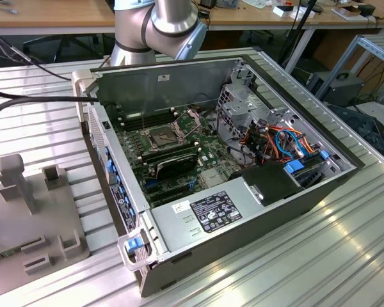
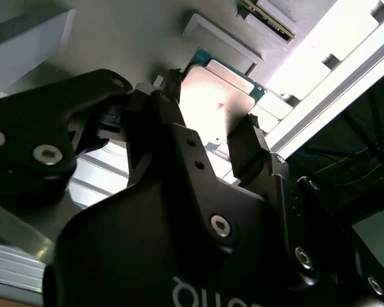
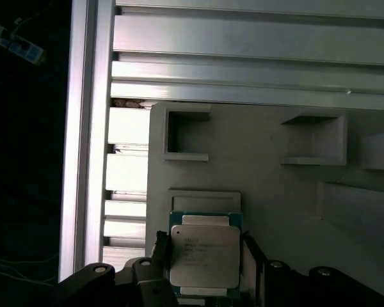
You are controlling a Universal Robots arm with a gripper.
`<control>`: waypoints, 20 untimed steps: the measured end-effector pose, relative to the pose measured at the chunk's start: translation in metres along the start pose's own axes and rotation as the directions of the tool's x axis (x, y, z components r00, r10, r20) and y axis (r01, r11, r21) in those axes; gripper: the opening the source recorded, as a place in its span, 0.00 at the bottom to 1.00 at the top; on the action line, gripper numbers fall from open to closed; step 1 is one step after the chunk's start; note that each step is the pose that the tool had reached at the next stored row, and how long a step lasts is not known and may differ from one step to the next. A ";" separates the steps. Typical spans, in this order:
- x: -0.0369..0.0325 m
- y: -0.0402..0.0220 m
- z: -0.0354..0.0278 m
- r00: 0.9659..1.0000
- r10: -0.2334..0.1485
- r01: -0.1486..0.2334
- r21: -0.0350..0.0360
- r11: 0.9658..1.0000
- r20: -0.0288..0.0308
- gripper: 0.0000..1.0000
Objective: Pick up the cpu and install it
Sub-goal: 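Pick up the cpu and move it towards the insertion slot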
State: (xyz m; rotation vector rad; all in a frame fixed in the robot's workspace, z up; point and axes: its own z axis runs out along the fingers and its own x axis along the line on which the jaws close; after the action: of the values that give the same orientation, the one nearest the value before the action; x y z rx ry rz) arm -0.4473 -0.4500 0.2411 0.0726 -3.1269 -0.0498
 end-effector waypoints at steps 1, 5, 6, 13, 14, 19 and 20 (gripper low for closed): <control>0.0001 0.0002 -0.0057 1.000 0.000 0.000 0.000 1.000 0.000 0.54; 0.0004 0.0009 -0.0276 1.000 0.000 0.000 0.000 1.000 0.000 0.54; 0.0004 0.0010 -0.0324 1.000 0.000 0.000 0.000 1.000 0.000 0.54; 0.0005 0.0015 -0.0459 1.000 0.000 0.000 0.000 1.000 0.000 0.54; 0.0006 0.0015 -0.0462 1.000 0.000 0.000 0.000 1.000 0.000 0.54; 0.0006 0.0015 -0.0471 1.000 0.000 0.000 0.000 1.000 0.000 0.54; 0.0006 0.0015 -0.0474 1.000 0.000 0.000 0.000 1.000 0.000 0.54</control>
State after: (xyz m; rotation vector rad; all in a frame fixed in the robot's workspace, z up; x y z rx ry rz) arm -0.4473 -0.4500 0.2885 0.0726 -3.1269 -0.0496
